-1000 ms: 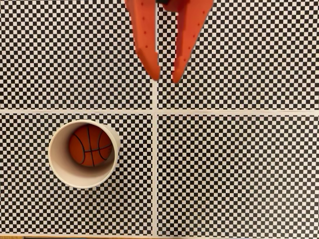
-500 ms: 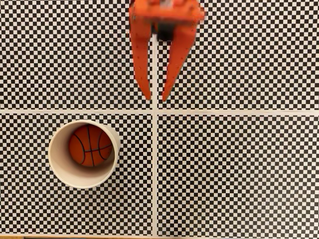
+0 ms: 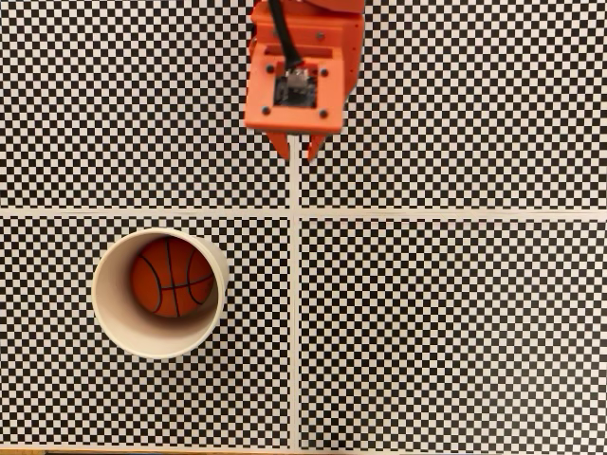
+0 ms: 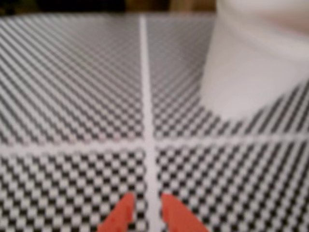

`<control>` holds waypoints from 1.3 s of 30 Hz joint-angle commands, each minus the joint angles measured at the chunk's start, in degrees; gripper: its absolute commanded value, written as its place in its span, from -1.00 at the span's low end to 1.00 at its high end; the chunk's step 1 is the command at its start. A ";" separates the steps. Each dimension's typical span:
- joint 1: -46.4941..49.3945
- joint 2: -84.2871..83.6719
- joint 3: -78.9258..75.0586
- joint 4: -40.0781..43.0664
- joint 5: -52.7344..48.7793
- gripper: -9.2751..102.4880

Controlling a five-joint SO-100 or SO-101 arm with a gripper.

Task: Grasp basketball and place into cup.

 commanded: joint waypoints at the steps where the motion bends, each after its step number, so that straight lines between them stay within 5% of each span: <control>1: 1.23 0.35 2.02 5.36 0.26 -0.84; 21: 2.46 0.35 2.02 21.36 -1.85 -0.84; 39: -4.31 0.35 2.02 21.71 -3.69 -0.84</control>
